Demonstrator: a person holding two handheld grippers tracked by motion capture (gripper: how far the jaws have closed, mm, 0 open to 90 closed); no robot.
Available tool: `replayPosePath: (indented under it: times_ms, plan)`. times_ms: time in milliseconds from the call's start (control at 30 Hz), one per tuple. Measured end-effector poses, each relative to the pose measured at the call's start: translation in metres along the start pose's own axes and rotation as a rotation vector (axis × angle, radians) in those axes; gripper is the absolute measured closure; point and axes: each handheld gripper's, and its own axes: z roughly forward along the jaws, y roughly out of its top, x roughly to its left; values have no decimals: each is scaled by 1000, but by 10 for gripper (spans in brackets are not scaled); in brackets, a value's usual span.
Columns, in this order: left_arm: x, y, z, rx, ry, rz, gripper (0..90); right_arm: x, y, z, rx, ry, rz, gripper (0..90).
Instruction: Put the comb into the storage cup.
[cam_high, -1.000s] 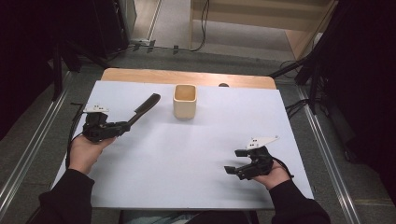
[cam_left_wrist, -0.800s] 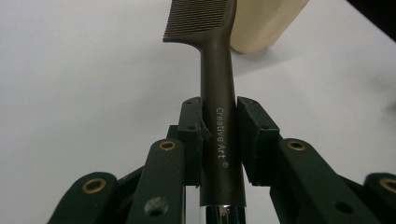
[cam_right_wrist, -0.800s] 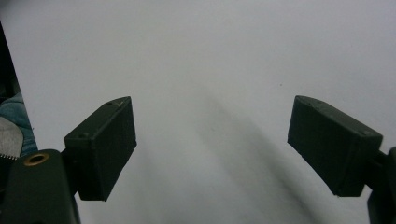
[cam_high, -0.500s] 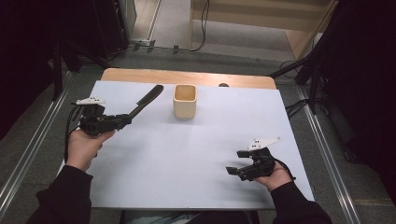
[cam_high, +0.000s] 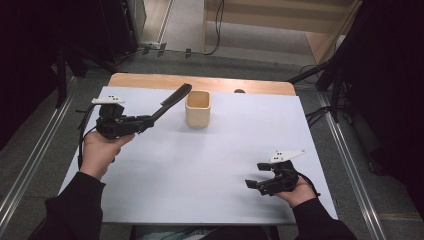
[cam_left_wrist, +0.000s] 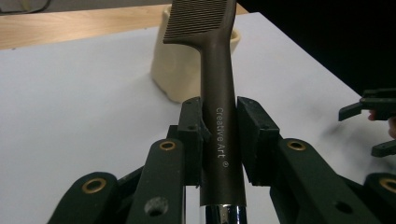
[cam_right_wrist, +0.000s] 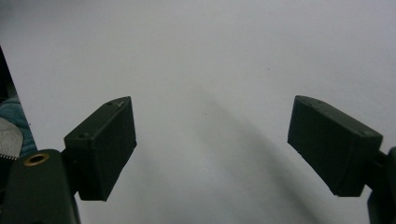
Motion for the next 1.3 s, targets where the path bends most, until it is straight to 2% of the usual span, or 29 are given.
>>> replayPosePath:
  times_ms: [133, 533, 600, 700, 933, 1133, 1300]
  plan:
    - [-9, 6, 8, 13, -19, 25, 733, 0, -2, -2, -2, -4, 7, 136]
    - [-36, 23, 40, 22, -95, 25, 733, 0, -2, -4, -26, 2, 24, 136]
    - [-41, 25, 46, 33, -102, 33, 733, 1, -2, -5, -31, 5, 13, 137]
    - [-46, 26, 55, 45, -108, 36, 733, 1, -2, -5, -22, -1, -8, 136]
    - [-56, 26, 74, 63, -130, 29, 733, 1, -2, -5, -28, 2, 2, 136]
    - [-65, 26, 89, 77, -153, 24, 733, 1, -1, -6, -56, -1, 15, 136]
    - [-73, 25, 101, 75, -166, 18, 733, 0, 0, -7, -62, -6, 21, 136]
